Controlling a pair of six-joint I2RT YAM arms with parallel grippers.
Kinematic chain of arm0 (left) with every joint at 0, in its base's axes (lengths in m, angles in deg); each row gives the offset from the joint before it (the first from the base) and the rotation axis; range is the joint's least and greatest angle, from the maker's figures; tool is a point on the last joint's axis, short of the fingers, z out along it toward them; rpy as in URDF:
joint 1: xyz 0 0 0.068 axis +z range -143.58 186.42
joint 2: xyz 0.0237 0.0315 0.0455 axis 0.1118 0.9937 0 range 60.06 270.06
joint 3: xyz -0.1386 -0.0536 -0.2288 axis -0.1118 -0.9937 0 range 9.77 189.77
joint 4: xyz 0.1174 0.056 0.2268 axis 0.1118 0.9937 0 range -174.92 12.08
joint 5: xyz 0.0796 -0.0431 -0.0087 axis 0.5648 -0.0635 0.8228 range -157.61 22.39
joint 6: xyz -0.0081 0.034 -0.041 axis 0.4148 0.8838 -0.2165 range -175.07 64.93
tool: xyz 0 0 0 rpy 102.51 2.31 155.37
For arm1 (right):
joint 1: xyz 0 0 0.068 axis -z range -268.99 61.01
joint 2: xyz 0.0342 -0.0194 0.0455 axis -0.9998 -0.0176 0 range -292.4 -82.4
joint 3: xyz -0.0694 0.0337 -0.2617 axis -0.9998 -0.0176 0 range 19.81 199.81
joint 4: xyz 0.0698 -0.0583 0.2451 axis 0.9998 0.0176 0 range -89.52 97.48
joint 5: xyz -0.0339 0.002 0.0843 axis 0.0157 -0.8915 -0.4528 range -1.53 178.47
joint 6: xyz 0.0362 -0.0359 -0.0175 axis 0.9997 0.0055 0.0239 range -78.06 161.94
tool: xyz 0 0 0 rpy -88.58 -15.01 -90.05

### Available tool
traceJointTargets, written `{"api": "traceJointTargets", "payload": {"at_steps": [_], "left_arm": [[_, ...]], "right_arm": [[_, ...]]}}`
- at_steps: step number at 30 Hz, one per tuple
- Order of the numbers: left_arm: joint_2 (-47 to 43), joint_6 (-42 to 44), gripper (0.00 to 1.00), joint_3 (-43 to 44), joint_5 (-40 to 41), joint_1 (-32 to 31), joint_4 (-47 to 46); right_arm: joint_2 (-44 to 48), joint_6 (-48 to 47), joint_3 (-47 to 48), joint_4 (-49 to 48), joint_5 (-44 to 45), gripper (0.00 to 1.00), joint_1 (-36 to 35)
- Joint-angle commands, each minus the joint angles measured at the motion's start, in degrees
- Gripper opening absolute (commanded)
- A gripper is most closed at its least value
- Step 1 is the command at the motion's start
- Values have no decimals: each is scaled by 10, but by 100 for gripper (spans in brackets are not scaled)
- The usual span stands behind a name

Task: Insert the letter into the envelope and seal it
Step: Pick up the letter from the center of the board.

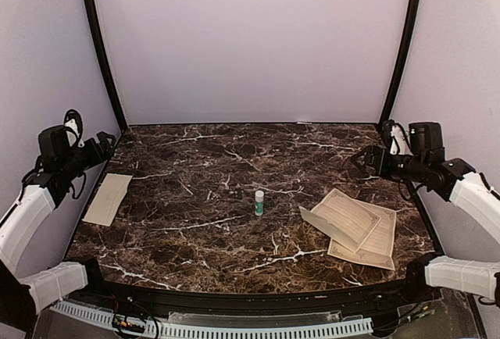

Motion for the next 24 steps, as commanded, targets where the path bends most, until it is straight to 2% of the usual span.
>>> {"api": "traceJointTargets", "payload": {"at_steps": [1,11,24], "left_arm": [[-6,7,99,-11,-47,2,-22],[9,12,99,-11,-124,2,-38],[-7,8,99,-20,-110,2,-40]], "right_arm": [[-26,1,38,61,-16,95,-55],[-48,16,36,124,59,93,-197],[-81,113,-5,152,171,88,-340]]}}
